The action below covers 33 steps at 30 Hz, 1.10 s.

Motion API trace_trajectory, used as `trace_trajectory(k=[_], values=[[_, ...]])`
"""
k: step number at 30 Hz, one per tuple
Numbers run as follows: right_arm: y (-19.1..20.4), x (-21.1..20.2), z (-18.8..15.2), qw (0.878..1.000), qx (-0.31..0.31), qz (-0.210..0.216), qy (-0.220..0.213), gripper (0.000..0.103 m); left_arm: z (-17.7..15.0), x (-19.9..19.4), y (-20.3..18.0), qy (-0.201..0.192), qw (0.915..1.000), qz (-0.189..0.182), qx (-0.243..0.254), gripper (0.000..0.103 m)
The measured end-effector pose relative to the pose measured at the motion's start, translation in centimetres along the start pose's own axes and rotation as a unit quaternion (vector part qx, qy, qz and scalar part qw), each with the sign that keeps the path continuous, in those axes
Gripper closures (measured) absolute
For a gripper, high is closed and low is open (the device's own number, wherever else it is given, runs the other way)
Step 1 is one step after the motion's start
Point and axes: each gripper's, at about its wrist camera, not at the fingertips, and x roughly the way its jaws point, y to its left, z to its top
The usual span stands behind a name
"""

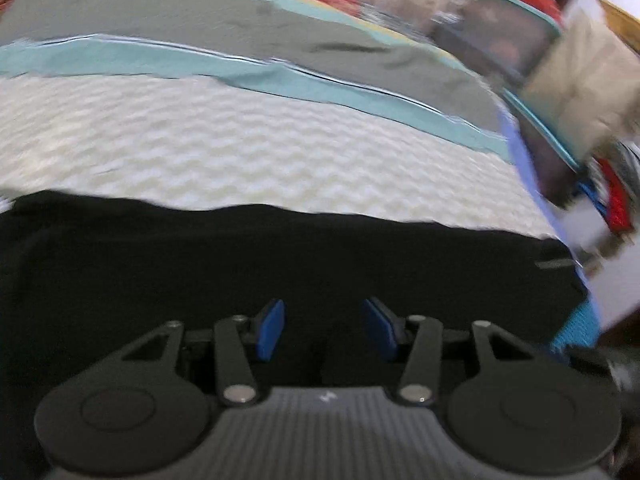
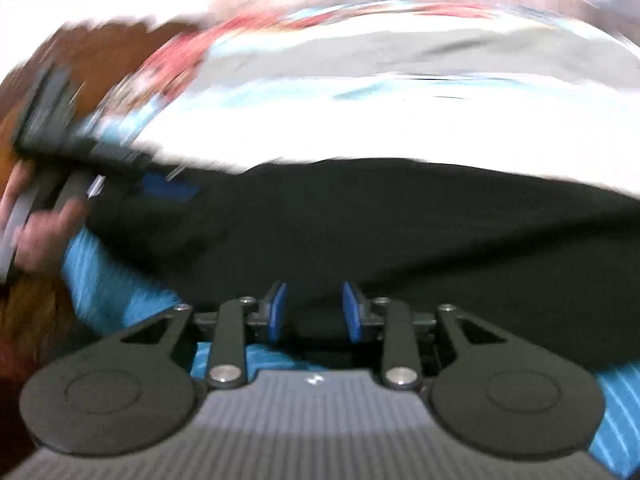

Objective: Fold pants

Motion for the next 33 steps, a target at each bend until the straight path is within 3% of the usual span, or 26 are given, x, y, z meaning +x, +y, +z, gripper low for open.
trace_trajectory(k=[2, 4, 8, 12, 16, 17, 18, 19, 20, 21, 23, 24, 26, 29, 33], values=[[-4.2, -2.6, -0.9, 0.995, 0.092, -0.038, -0.025, 0.067, -0.2, 1.6, -2.0, 0.019, 0.9995, -0.016, 0.022, 0.057], [-7.8, -4.4, -1.9, 0.98, 0.178, -0.067, -0.056, 0.067, -0.8, 3.4, -3.7, 0.042, 0.9979, -0.027, 0.04, 0.057], [-13.9, -8.1, -4.4, 0.931, 0.326, -0.102, -0.126, 0.054, -2.5, 6.8, -6.1, 0.096, 0.9929, -0.029, 0.064, 0.057], [-19.8, -9.7, -5.8, 0.889, 0.413, -0.101, -0.17, 0.054, -3.5, 7.7, -7.6, 0.096, 0.9906, -0.007, 0.097, 0.052], [-24.3, -10.6, -4.8, 0.854, 0.464, -0.098, -0.214, 0.054, -3.3, 7.7, -7.3, 0.104, 0.9911, -0.006, 0.083, 0.051], [-26.4, -13.2, -5.1, 0.846, 0.473, -0.103, -0.225, 0.055, -3.1, 7.8, -7.3, 0.105, 0.9912, -0.006, 0.079, 0.051], [-27.2, -13.2, -4.6, 0.84, 0.482, -0.104, -0.225, 0.061, -3.0, 7.8, -7.3, 0.107, 0.9913, -0.005, 0.077, 0.051], [-27.9, -13.9, -4.3, 0.839, 0.485, -0.11, -0.22, 0.072, -3.0, 7.8, -7.3, 0.108, 0.9912, -0.003, 0.077, 0.051], [-28.0, -14.2, -3.6, 0.846, 0.474, -0.117, -0.216, 0.083, -2.9, 7.8, -7.4, 0.108, 0.9911, -0.002, 0.078, 0.051], [-27.6, -15.0, -3.0, 0.854, 0.452, -0.119, -0.228, 0.087, -2.9, 7.9, -7.6, 0.108, 0.991, 0.0, 0.079, 0.051], [-27.0, -16.3, -2.6, 0.864, 0.414, -0.121, -0.259, 0.088, -3.0, 7.9, -7.7, 0.108, 0.9909, 0.001, 0.081, 0.051], [-27.1, -16.2, -2.6, 0.867, 0.406, -0.135, -0.254, 0.088, -3.1, 8.0, -7.7, 0.108, 0.9908, 0.001, 0.082, 0.051], [-28.6, -14.8, -3.7, 0.86, 0.433, -0.172, -0.207, 0.088, -3.0, 8.0, -7.8, 0.108, 0.9905, 0.002, 0.085, 0.051], [-28.5, -14.8, -5.2, 0.846, 0.458, -0.154, -0.227, 0.089, -2.8, 7.8, -7.9, 0.108, 0.9908, 0.001, 0.082, 0.051], [-26.8, -14.5, -4.2, 0.852, 0.441, -0.178, -0.221, 0.089, -2.0, 7.1, -6.7, 0.097, 0.9944, 0.003, 0.043, 0.052]])
